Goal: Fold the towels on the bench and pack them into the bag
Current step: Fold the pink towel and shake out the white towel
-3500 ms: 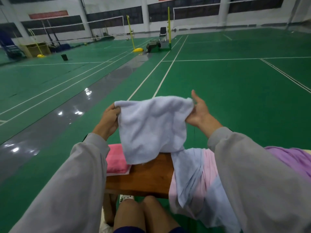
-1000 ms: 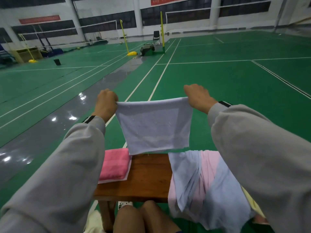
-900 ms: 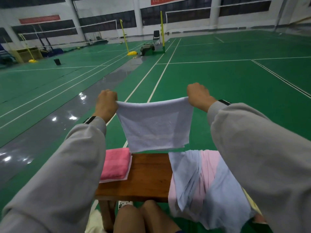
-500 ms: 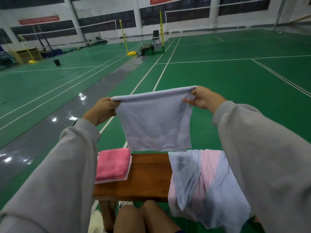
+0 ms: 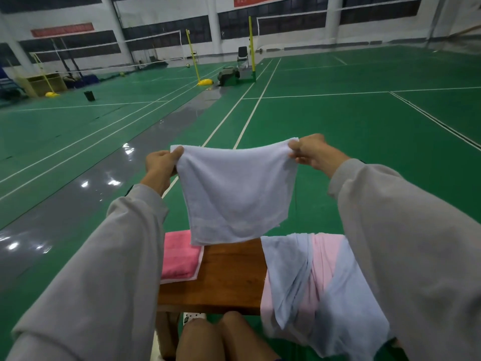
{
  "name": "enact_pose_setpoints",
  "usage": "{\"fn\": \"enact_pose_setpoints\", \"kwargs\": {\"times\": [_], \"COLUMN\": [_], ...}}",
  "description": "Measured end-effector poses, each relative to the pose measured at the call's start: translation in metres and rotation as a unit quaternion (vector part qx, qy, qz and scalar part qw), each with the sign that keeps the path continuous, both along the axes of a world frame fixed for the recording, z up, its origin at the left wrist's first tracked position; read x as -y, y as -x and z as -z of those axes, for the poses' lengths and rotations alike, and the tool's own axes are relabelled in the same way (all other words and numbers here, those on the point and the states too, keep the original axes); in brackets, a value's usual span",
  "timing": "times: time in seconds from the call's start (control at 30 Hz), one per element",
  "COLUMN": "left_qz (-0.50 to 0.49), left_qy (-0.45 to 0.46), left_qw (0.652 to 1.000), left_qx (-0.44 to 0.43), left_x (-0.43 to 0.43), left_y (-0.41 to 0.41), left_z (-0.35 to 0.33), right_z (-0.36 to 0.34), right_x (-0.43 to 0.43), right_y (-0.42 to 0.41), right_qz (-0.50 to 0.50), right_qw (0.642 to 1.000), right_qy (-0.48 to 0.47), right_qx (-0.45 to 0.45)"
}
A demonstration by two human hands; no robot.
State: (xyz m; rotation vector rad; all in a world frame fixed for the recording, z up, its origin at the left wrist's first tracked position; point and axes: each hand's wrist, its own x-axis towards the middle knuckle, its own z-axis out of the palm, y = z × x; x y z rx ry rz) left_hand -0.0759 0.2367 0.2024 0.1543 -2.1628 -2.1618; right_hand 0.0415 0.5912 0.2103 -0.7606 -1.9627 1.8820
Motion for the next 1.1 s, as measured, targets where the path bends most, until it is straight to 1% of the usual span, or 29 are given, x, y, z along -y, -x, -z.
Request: {"fn": "enact_pose_setpoints", "kwargs": {"times": [0.07, 0.17, 0.2, 0.23, 0.27, 0.3, 0.33, 0.4, 0.47, 0.5, 0.53, 0.57, 0.6, 0.73, 0.87, 0.97, 1.1], "left_qz": [0.02, 0.062, 0.078, 0.095, 0.109, 0.118, 0.123, 0.116, 0.101, 0.093, 0.085, 0.077, 0.068, 0.035, 0.039, 0.058, 0.066], "left_qy": [0.024, 0.104, 0.129, 0.155, 0.197, 0.26, 0.339, 0.472, 0.548, 0.571, 0.585, 0.596, 0.603, 0.618, 0.608, 0.578, 0.517], "left_qw": [0.999, 0.99, 0.985, 0.978, 0.966, 0.947, 0.916, 0.844, 0.788, 0.769, 0.759, 0.751, 0.746, 0.744, 0.758, 0.786, 0.831], "left_qx": [-0.024, -0.074, -0.088, -0.104, -0.123, -0.149, -0.177, -0.228, -0.261, -0.27, -0.273, -0.274, -0.273, -0.253, -0.232, -0.213, -0.192], "left_x": [0.008, 0.016, 0.018, 0.02, 0.021, 0.023, 0.023, 0.022, 0.017, 0.014, 0.01, 0.007, 0.004, 0.0, 0.003, 0.005, 0.011], "left_y": [0.002, -0.001, -0.002, -0.002, -0.003, -0.002, -0.002, -0.002, -0.002, -0.004, -0.005, -0.006, -0.007, -0.008, -0.001, 0.002, 0.006], "left_z": [0.002, 0.001, 0.0, -0.001, -0.002, -0.003, -0.005, -0.008, -0.011, -0.011, -0.011, -0.011, -0.011, -0.011, -0.012, -0.013, -0.01], "right_z": [0.0, -0.001, -0.002, -0.004, -0.007, -0.011, -0.014, -0.017, -0.02, -0.02, -0.02, -0.02, -0.021, -0.021, -0.022, -0.019, -0.016], "right_x": [-0.003, -0.006, -0.007, -0.008, -0.008, -0.008, -0.007, -0.001, 0.012, 0.017, 0.021, 0.025, 0.027, 0.029, 0.025, 0.02, 0.007], "right_y": [-0.002, -0.002, 0.0, 0.0, 0.0, -0.001, -0.002, -0.004, -0.007, -0.007, -0.007, -0.008, -0.009, -0.012, -0.012, -0.011, -0.007], "right_qz": [-0.012, -0.035, -0.036, -0.039, -0.052, -0.067, -0.076, -0.081, -0.069, -0.063, -0.057, -0.051, -0.047, -0.034, -0.027, -0.026, -0.045], "right_qw": [0.998, 0.989, 0.98, 0.961, 0.93, 0.893, 0.86, 0.81, 0.765, 0.746, 0.727, 0.712, 0.706, 0.715, 0.73, 0.759, 0.813], "right_qy": [-0.065, -0.147, -0.197, -0.275, -0.364, -0.442, -0.501, -0.575, -0.632, -0.654, -0.673, -0.687, -0.692, -0.682, -0.664, -0.628, -0.55], "right_qx": [-0.009, -0.009, -0.002, 0.01, 0.027, 0.048, 0.062, 0.085, 0.102, 0.113, 0.126, 0.137, 0.142, 0.147, 0.158, 0.171, 0.189]}}
